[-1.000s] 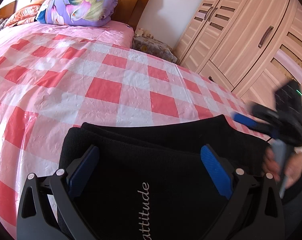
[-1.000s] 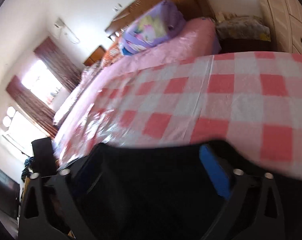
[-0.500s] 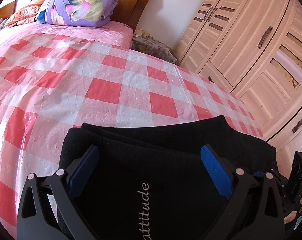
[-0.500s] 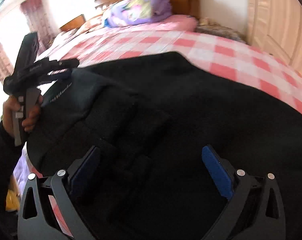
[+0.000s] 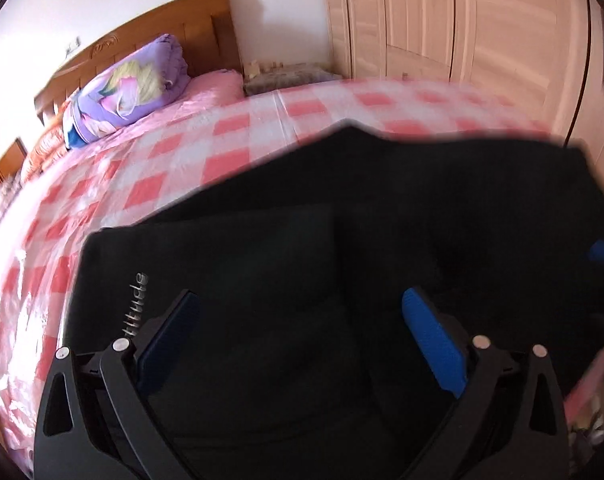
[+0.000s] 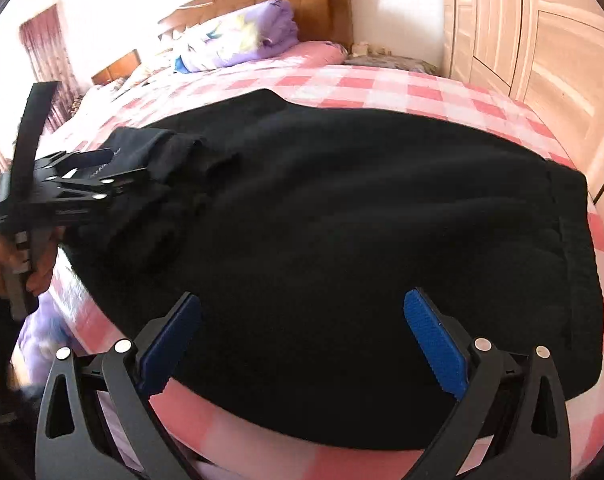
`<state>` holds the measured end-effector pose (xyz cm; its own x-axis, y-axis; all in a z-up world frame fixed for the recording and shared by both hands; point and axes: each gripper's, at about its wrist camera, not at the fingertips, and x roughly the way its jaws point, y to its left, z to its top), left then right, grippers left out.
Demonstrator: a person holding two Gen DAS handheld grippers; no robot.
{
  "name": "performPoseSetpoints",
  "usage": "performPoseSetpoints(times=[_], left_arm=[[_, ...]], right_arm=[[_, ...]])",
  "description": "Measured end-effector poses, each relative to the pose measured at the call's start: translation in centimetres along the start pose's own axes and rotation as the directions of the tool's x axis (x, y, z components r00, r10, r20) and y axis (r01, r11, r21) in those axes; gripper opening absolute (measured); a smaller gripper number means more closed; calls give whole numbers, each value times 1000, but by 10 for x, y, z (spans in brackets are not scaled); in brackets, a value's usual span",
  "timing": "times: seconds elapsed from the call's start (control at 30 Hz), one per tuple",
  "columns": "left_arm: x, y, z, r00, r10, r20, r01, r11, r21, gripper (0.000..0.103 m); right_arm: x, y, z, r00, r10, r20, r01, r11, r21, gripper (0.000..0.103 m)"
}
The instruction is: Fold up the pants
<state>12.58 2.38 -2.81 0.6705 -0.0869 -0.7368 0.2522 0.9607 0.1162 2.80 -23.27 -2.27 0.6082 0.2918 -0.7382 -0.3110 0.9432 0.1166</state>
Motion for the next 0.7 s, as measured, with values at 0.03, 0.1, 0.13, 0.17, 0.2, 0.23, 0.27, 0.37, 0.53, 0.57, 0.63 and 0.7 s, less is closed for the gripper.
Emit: performPoseSetpoints(times=[0.03, 0.1, 0.13, 0.17, 0.2, 0.23, 0.27, 0.37, 0.53, 0.57, 0.63, 0.7], left_arm=[[1, 2, 3, 1000, -4, -22, 4, 1000, -30, 102], [-1, 6, 15, 997, 12, -80, -16, 998, -54, 101], [-12, 2, 24, 999, 32, -44, -34, 998, -48, 101], [-23, -3, 32, 1000, 25, -3, -26, 999, -38, 101], [-38, -16, 48, 998, -14, 54, 14, 1000, -12, 101], [-43, -26, 60, 996, -49, 74, 48, 999, 8, 101], [-46, -42, 73, 992, -99, 84, 96, 995, 39, 101], [-17, -100, 111, 984, -176, 28, 169, 971, 167, 101], [48, -187, 138, 964, -252, -87, 266, 925, 270, 101], [56, -199, 140, 969, -230, -88, 246, 924, 292, 101], [80, -222, 143, 984, -141, -111, 171, 922, 347, 101], [99, -234, 139, 986, -99, -132, 142, 917, 374, 102]], right_arm=[[-4, -1, -2, 1000, 6, 11, -6, 1000, -3, 98], [-14, -4, -5, 999, 14, 33, -14, 1000, 4, 98], [-21, -6, -7, 998, 19, 57, -20, 1000, 20, 98], [-30, -11, -6, 994, 38, 107, -43, 998, 43, 98], [-34, -14, -6, 989, 52, 141, -60, 997, 55, 98], [-37, -16, -7, 986, 51, 158, -61, 996, 58, 98], [-34, -19, -6, 987, 38, 159, -48, 997, 59, 98], [-12, -27, -9, 995, 29, 100, -38, 996, 86, 99], [-11, -22, -17, 992, 7, 126, -10, 1000, 26, 99], [-11, -23, -18, 992, 9, 127, -12, 1000, 27, 99], [-11, -26, -17, 991, 20, 131, -25, 999, 42, 99], [-12, -28, -16, 991, 30, 132, -38, 998, 53, 99]])
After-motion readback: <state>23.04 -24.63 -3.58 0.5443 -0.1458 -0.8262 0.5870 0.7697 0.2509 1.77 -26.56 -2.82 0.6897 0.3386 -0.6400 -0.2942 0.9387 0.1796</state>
